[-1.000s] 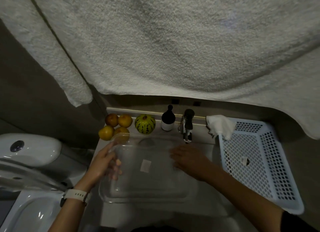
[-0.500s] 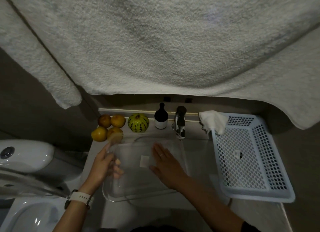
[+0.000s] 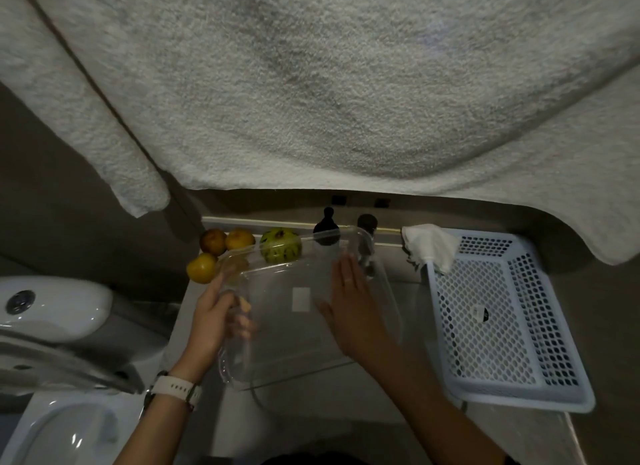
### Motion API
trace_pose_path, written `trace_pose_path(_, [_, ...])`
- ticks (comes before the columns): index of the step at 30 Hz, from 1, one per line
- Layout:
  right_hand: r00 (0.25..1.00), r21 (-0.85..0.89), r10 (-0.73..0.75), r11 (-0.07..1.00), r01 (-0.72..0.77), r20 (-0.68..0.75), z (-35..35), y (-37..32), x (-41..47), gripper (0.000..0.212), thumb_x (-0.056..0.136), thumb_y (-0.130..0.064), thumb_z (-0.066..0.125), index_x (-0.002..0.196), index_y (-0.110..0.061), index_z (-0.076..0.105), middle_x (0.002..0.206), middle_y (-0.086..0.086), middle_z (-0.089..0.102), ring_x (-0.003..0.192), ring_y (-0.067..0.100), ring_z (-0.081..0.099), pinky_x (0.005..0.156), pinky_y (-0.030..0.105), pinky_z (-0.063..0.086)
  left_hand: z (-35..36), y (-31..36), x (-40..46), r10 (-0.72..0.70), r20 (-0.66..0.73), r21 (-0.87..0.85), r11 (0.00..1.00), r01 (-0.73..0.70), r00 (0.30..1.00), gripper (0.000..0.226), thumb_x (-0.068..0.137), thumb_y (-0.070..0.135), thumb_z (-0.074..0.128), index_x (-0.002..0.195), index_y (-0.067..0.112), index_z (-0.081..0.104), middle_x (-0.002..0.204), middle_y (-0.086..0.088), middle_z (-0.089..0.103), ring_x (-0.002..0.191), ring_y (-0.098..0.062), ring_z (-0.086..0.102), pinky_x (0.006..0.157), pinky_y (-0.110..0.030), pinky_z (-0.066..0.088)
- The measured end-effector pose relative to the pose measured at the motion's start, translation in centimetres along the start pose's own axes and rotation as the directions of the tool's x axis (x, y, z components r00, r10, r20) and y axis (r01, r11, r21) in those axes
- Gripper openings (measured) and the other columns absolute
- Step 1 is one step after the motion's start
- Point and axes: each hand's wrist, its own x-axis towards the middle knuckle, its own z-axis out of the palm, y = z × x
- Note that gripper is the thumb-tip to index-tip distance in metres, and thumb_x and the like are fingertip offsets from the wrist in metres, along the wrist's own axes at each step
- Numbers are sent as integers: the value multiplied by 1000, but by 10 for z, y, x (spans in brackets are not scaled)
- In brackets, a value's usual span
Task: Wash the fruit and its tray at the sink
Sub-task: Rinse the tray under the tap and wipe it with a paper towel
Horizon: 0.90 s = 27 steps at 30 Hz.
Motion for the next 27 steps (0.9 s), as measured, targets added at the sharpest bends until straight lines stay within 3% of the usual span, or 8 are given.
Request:
trace_pose_path(3, [996,-68,-67,996,64,-51,-11,-5,19,77,100,-47,34,153,-9,-7,159,9,-20,146,24,-22,121,38,-5,9,8,2,28,-5,-14,1000,-28,1000,48,103,8,35,146,30,37,75,-13,61,58,-32,58,46,-34,55])
trace_pose_path(9, [874,-122,-475,866,485,105,-8,-19,-2,61,104,-35,33,155,-18,3,162,-2,-8,148,14,-11,120,28,-5,29,24,16,102,-50,25,995,-101,994,50,102,8,36,144,35,40,76,-11,61,61,-30,56,52,-37,53])
trace_pose_path(12, [895,-84,-443,891,446,55,-13,-3,-24,56,104,-37,30,154,-21,13,162,-6,1,149,13,0,118,26,2,32,26,22,124,-58,35,992,-122,991,53,101,6,37,139,42,43,76,-11,61,64,-31,55,59,-39,50])
trace_pose_path(14, [960,-94,-279,957,276,-31,-19,17,-31,59,102,-41,32,154,-19,13,162,-1,4,149,17,4,117,28,3,33,27,23,123,-50,32,992,-121,991,54,100,5,37,132,48,47,75,-10,62,62,-30,55,55,-37,51])
trace_pose_path(17, [997,-130,-4,991,-7,-80,-30,39,-16,68,102,-42,32,154,-11,0,161,8,-14,149,21,-11,122,36,4,44,27,23,122,-5,20,992,-122,992,57,99,4,38,125,53,51,75,-10,61,56,-21,55,49,-34,52])
trace_pose_path(19, [993,-171,29,984,-48,-116,-34,38,4,71,102,-43,31,153,-8,-5,160,12,-18,148,25,-16,121,39,4,56,27,23,114,19,19,993,-115,993,57,98,1,37,137,41,46,74,-10,58,54,-20,54,51,-37,54])
trace_pose_path(22, [987,-147,-78,988,57,-139,-35,18,22,68,101,-42,31,154,-12,1,161,8,-10,148,22,-13,120,39,4,74,31,25,104,4,25,994,-104,995,57,97,-1,35,144,30,40,70,-9,58,53,-20,55,50,-39,55])
trace_pose_path(27, [911,-146,-410,899,413,54,-20,-18,-2,56,103,-36,30,153,-19,14,162,2,4,149,18,2,121,34,6,84,42,29,147,-11,31,989,-147,989,56,94,-5,36,140,26,46,89,-22,59,71,-34,53,56,-34,48])
